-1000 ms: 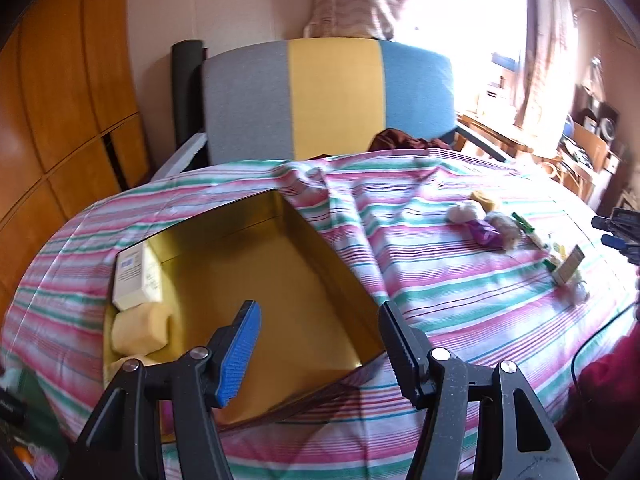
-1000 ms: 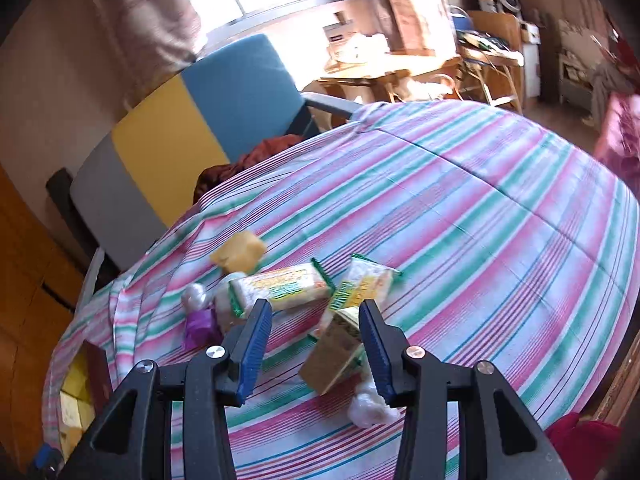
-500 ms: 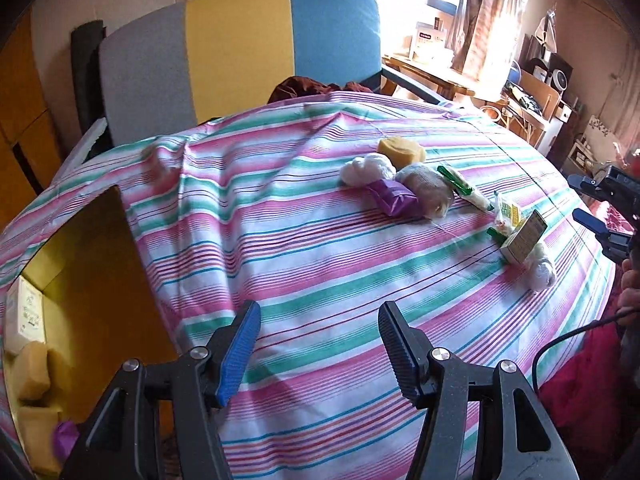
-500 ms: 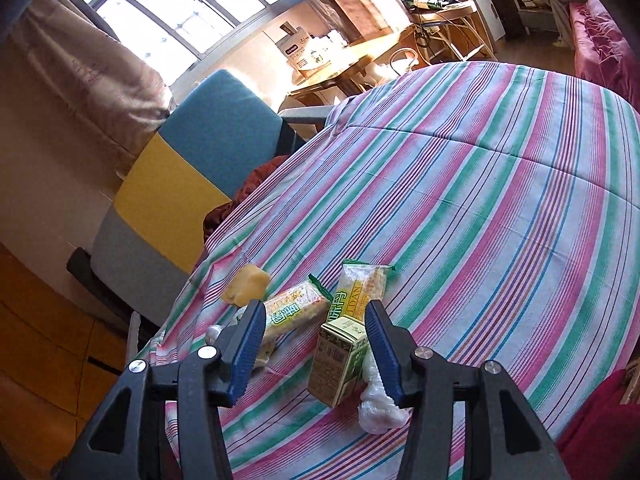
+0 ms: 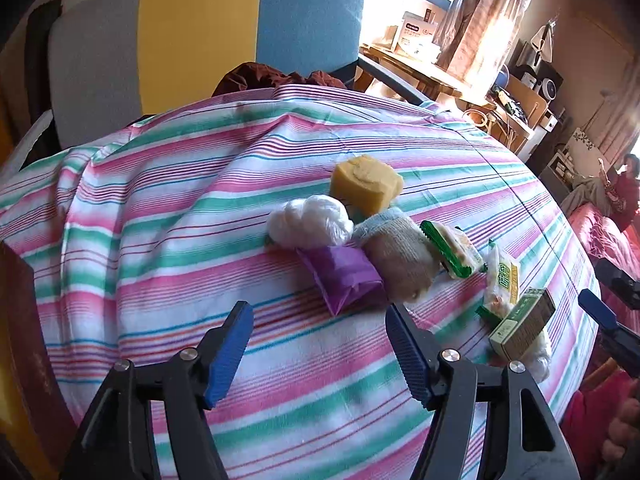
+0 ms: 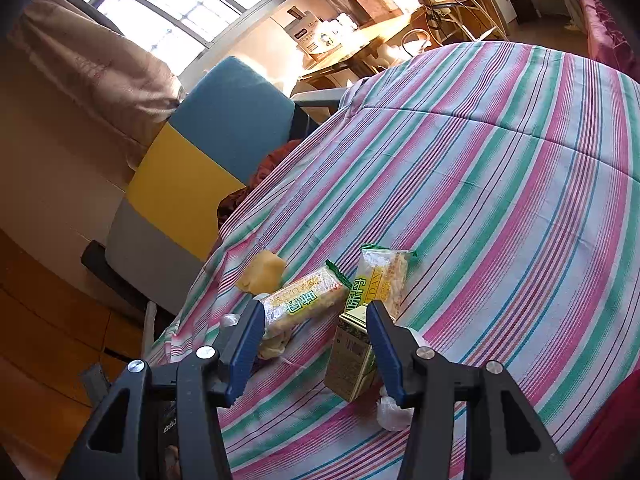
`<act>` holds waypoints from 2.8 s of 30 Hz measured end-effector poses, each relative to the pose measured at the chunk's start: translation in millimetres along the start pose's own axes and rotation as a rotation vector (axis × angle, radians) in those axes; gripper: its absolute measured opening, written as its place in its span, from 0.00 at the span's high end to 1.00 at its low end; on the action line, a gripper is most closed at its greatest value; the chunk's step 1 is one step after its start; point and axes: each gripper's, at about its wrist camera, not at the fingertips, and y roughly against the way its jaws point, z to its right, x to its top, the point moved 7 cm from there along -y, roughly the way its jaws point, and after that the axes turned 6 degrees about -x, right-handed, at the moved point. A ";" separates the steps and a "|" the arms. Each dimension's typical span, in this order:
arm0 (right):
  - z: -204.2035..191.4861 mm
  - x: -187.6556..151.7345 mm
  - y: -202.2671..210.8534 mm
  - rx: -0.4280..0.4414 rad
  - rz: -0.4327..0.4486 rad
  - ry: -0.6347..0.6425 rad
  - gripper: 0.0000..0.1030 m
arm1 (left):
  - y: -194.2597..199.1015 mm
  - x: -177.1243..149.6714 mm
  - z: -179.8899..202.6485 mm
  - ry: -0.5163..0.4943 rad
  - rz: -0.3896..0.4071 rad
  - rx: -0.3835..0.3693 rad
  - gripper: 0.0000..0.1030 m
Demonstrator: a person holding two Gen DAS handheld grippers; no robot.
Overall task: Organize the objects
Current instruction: 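Move both grippers over the remaining items on the striped cloth, then grasp the purple snack with the left gripper while the right gripper grasps a clear plastic bundle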
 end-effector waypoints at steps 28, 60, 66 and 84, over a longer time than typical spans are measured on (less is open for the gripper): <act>9.9 -0.3 -8.0 0.000 -0.034 -0.077 0.47 | 21.0 -28.0 13.8 -0.082 0.003 -0.090 0.39; 28.2 -1.1 -16.5 -0.072 -0.068 -0.126 0.47 | -8.8 -51.6 31.9 -0.420 -0.116 -0.102 0.61; 38.1 -7.0 -25.4 -0.146 -0.115 -0.148 0.47 | 27.9 -87.8 10.2 -0.218 -0.063 -0.093 0.61; 40.5 -40.4 -66.3 -0.332 -0.345 -0.023 0.47 | 84.0 -113.9 1.5 -0.136 0.034 -0.083 0.61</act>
